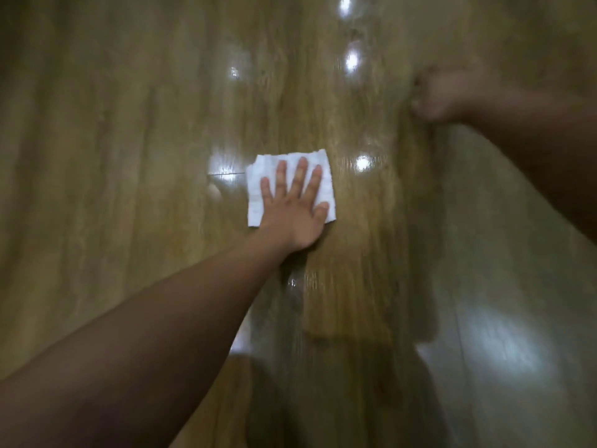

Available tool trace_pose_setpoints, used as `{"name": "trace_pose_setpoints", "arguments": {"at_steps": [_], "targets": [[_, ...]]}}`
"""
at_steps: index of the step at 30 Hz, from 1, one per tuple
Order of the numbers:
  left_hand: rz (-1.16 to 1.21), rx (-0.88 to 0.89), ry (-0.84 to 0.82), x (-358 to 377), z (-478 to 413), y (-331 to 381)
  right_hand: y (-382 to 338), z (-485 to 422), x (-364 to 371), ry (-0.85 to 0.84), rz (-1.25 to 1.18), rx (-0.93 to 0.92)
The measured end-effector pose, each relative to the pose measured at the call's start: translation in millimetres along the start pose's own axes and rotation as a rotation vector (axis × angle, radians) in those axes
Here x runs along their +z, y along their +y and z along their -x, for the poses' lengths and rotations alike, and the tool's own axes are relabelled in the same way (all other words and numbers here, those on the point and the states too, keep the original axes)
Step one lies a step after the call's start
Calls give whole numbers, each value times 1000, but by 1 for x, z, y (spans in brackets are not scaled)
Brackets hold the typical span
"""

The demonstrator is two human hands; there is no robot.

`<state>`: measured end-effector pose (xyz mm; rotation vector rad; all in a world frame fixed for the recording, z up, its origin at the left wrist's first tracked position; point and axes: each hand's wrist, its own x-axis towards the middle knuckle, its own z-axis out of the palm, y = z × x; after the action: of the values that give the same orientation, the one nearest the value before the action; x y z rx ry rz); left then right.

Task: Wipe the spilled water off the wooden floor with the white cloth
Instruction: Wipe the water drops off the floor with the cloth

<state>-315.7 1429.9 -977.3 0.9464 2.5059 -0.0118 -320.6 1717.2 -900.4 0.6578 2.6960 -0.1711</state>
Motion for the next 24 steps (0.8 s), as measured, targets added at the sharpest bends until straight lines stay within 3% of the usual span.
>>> {"name": "trace_pose_setpoints", "arguments": {"at_steps": [2, 4, 8, 13, 16, 21, 22, 24], "targets": [[-17, 67, -57, 2, 9, 2, -61, 47, 22, 83, -110, -334], [39, 178, -75, 3, 20, -6, -119, 89, 63, 29, -253, -592], [278, 325, 78, 12, 61, -46, -170, 128, 126, 28, -445, -634], [305, 288, 224, 43, 111, -71, -145, 144, 141, 24, -160, -763], [250, 158, 302, 28, 118, -85, -96, 123, 136, 55, -4, -597], [121, -286, -11, 3, 121, -136, 12, 69, 122, -1, 16, 70], [129, -320, -42, 2, 120, -142, 3, 78, 124, -8, -14, 107], [124, -326, -65, 1, 118, -147, -38, 116, 143, 91, -48, -23]]}}
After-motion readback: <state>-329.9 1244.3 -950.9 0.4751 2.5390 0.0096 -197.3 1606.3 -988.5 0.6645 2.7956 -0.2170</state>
